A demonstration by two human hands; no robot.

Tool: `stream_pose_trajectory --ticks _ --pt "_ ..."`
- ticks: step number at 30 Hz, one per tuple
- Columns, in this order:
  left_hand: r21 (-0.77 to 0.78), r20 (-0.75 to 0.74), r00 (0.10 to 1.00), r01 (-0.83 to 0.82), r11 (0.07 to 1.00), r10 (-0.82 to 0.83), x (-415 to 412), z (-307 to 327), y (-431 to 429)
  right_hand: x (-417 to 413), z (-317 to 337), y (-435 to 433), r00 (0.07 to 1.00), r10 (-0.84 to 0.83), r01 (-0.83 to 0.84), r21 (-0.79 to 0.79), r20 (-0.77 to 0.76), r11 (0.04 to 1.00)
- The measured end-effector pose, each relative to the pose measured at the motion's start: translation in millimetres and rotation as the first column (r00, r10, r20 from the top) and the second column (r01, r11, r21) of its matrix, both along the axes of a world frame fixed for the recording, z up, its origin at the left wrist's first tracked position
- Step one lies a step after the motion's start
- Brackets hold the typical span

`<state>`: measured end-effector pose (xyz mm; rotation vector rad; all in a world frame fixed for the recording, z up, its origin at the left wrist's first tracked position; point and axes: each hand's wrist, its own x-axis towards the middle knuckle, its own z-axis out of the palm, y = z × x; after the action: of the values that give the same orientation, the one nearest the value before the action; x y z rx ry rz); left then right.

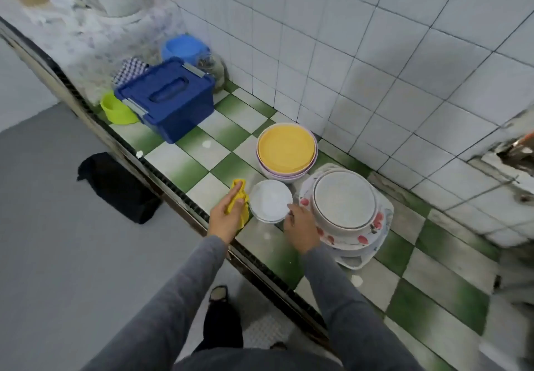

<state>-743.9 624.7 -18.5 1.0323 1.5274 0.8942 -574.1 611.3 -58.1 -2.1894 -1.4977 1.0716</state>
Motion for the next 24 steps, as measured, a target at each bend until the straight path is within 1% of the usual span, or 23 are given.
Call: stream_pose_trajectory --ticks 2,4,8,11,17,20,24 --pt "-0.016 -0.006 0.999 0.047 0.999 -0.047 -7 2 18 -9 -1 5 0.993 -0.114 0.114 -0.017 -0.021 0.993" --pt "-0.018 -0.008 0.994 0.111 0.994 -0.111 -14 3 35 -16 -2 10 0.976 -0.216 0.216 0.001 -0.039 0.976" --pt "-0.027 0.027 0.978 0.208 0.978 -0.207 -24 7 60 -28 -6 20 0.939 -0.339 0.342 0.047 -0.056 0.939" --pt "-0.038 0.054 0.968 0.248 0.968 -0.245 -28 5 72 -33 -10 26 0.918 -0.393 0.395 0.038 -0.055 0.918" --pt "-0.070 0.075 0.946 0.321 0.944 -0.316 -31 -7 83 -34 -13 32 0.881 -0.462 0.466 0.019 -0.102 0.884" --pt "-0.085 0.088 0.946 0.319 0.944 -0.312 -28 -10 88 -33 -14 31 0.870 -0.478 0.483 0.017 -0.115 0.875" --pt "-0.077 0.078 0.949 0.311 0.947 -0.305 -21 -14 91 -28 -16 34 0.879 -0.471 0.473 0.015 -0.076 0.881"
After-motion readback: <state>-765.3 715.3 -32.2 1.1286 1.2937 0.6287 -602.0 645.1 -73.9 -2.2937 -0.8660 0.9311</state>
